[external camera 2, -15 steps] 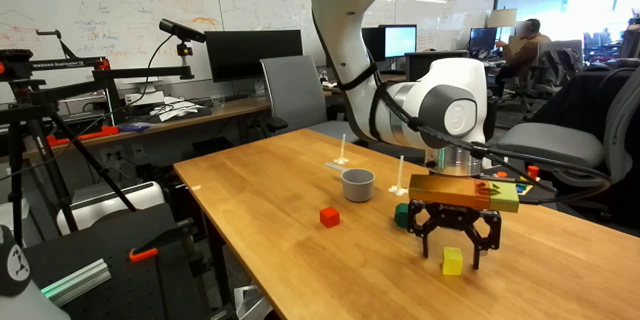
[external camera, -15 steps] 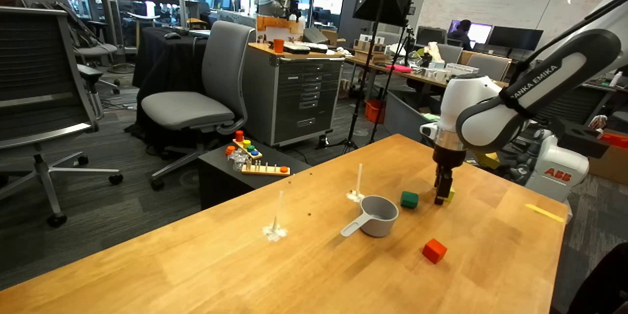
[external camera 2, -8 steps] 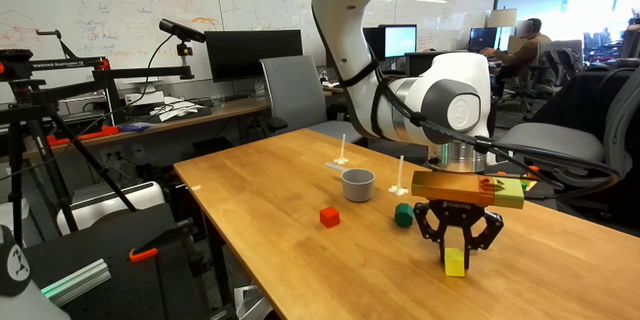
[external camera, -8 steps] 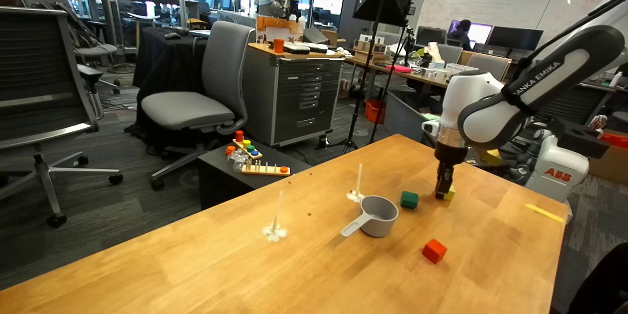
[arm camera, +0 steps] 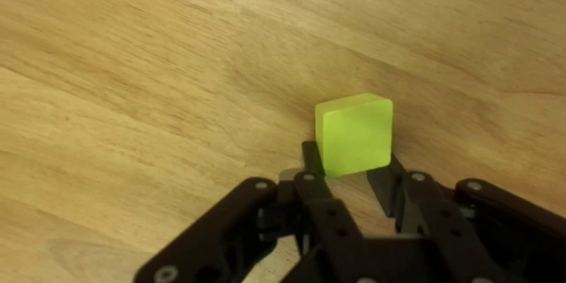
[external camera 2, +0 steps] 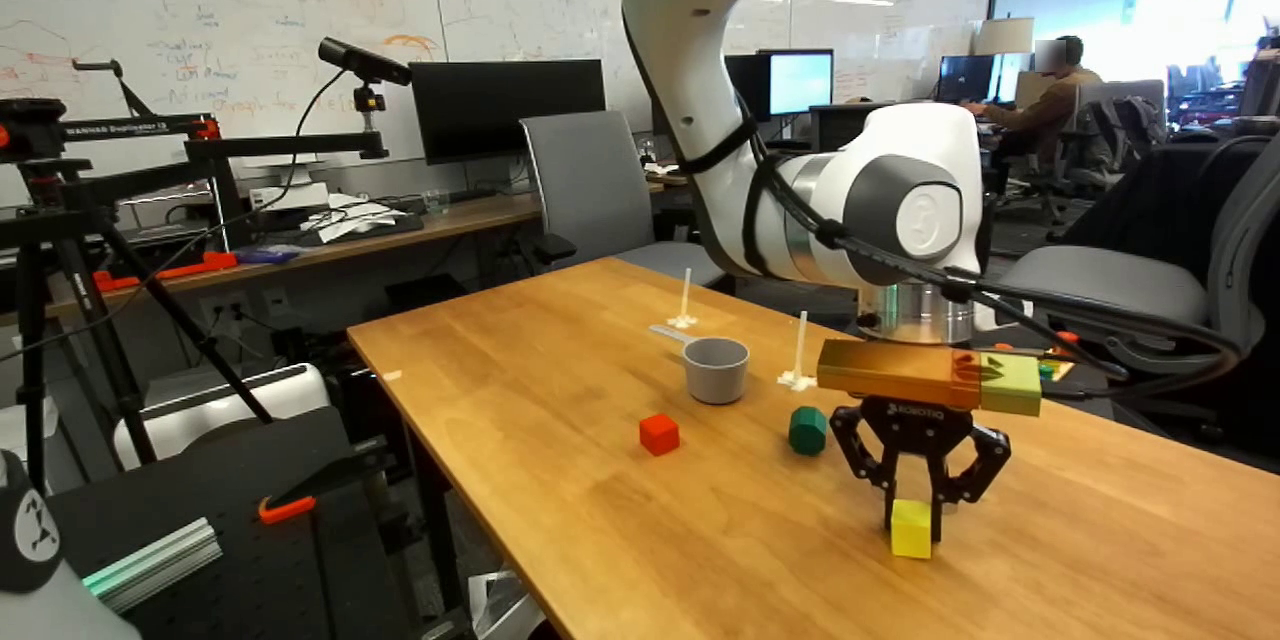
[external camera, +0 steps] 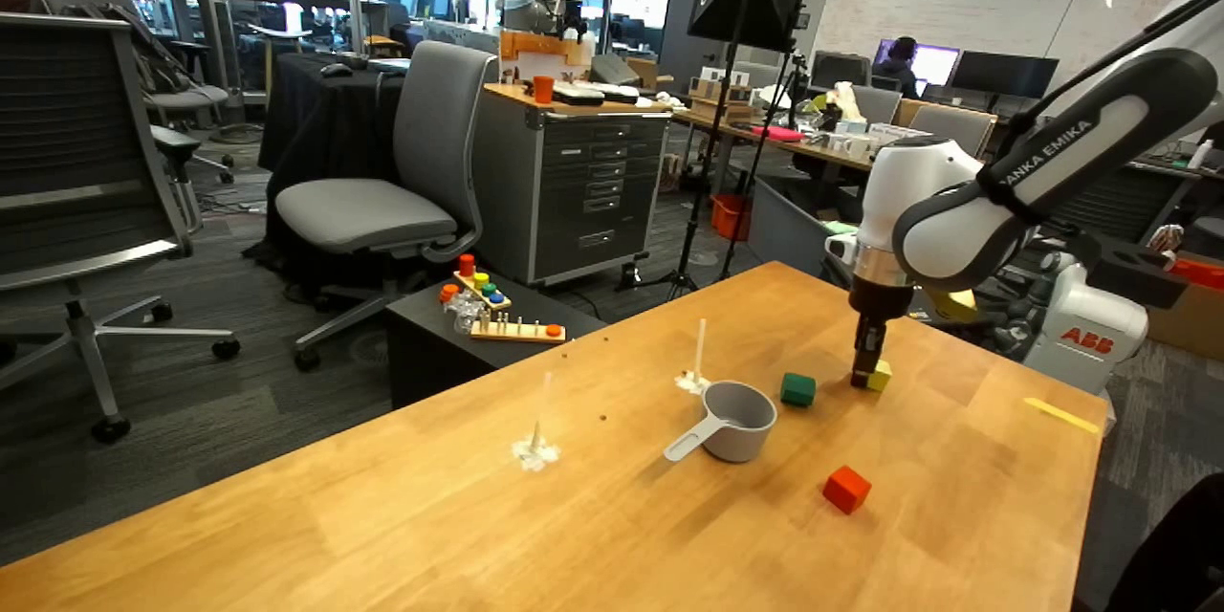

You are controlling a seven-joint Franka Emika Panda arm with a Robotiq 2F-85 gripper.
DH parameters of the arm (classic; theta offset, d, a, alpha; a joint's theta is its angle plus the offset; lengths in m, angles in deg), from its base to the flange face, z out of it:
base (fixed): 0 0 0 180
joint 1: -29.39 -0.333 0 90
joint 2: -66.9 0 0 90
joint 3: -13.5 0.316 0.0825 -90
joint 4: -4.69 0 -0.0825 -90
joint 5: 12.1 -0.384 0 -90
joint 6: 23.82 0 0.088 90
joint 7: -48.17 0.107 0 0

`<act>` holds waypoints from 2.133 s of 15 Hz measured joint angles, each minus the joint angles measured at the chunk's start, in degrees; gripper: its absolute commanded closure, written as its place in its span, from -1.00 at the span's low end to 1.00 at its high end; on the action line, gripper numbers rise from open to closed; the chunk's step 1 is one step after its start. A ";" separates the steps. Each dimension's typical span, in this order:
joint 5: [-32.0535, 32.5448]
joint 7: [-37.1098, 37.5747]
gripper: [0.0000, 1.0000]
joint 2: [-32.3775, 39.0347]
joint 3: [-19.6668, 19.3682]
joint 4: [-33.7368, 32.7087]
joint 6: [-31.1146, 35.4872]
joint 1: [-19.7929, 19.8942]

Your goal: Place the blocks inside the grey measuring cup

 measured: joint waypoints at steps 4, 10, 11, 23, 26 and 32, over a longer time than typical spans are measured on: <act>0.00 2.05 0.84 -0.07 -0.65 0.02 -0.19 -1.16; 0.00 6.11 0.84 -2.89 -0.63 0.26 -0.18 -4.93; 0.00 6.81 0.84 -3.63 -0.63 0.30 -0.18 -5.79; 0.21 17.19 0.84 -10.01 -0.58 0.32 -0.14 -16.44; 0.42 23.10 0.84 -9.62 -0.68 0.32 -0.14 -19.53; 0.59 30.00 0.84 -7.07 -0.84 -0.85 -0.18 -23.25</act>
